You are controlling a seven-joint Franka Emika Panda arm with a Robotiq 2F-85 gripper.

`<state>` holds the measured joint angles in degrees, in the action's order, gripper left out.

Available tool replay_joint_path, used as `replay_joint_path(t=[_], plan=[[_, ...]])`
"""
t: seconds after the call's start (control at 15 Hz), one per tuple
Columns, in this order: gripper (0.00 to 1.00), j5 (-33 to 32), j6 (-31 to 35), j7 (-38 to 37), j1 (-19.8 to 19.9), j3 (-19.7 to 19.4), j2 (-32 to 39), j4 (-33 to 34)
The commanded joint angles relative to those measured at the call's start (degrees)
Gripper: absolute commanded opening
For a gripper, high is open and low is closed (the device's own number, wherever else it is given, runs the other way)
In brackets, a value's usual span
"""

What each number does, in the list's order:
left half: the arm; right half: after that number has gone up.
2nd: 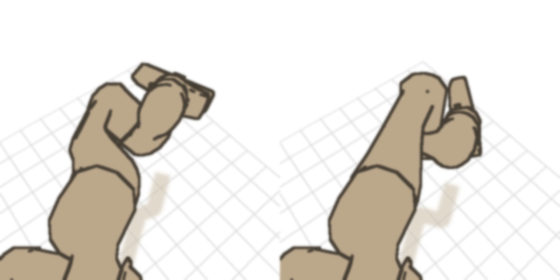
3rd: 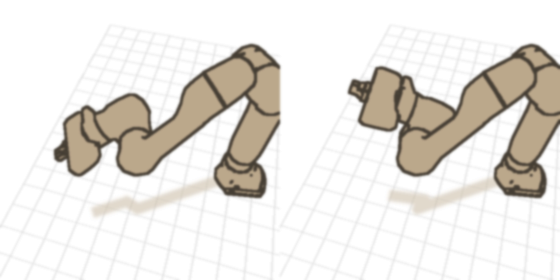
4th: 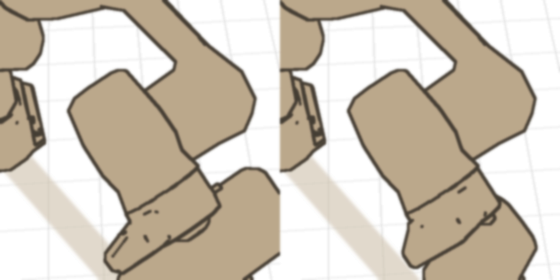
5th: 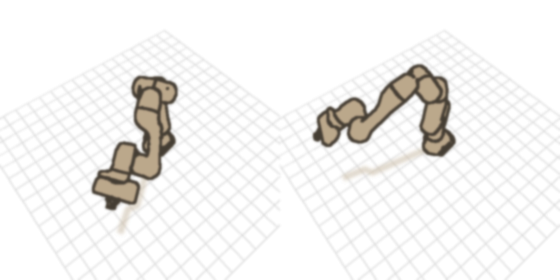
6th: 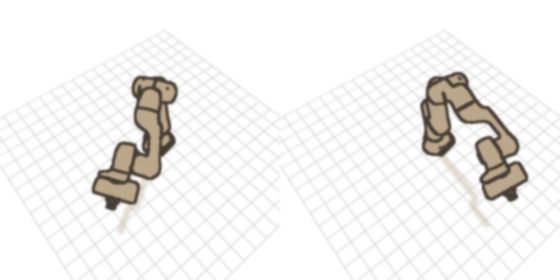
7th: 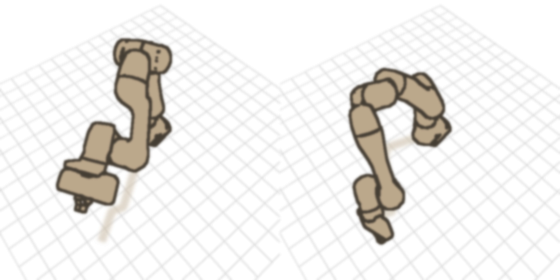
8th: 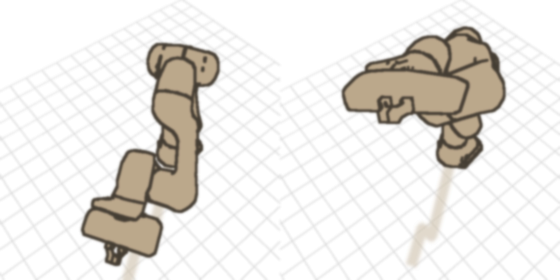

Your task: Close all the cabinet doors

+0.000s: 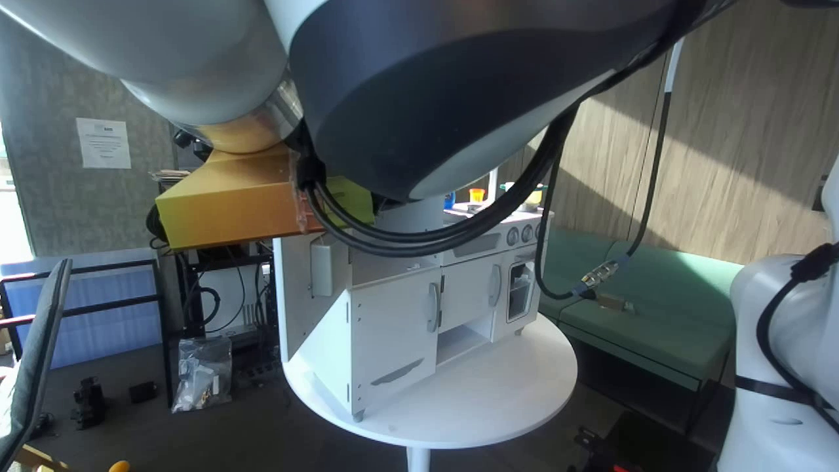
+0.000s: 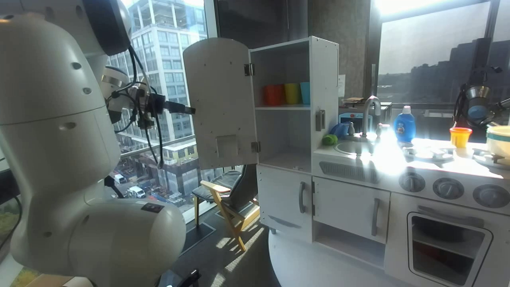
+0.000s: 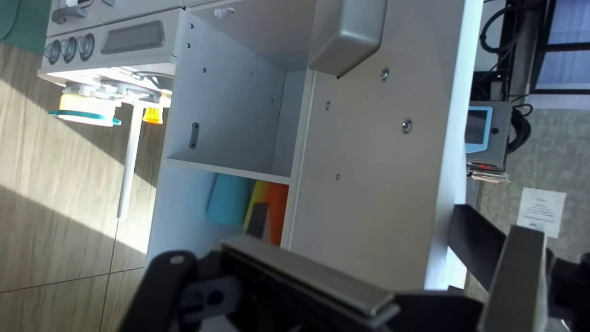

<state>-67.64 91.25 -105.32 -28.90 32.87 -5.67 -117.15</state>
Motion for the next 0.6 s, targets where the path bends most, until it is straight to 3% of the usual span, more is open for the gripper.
replay_joint_path(t=[0.0, 0.53], plan=[[1.00, 2.39, -2.17, 2.00, -0.18, -0.13, -4.91, -2.74], [1.00, 7.30, -3.69, 2.13, 0.00, -1.67, -12.14, -7.20]])
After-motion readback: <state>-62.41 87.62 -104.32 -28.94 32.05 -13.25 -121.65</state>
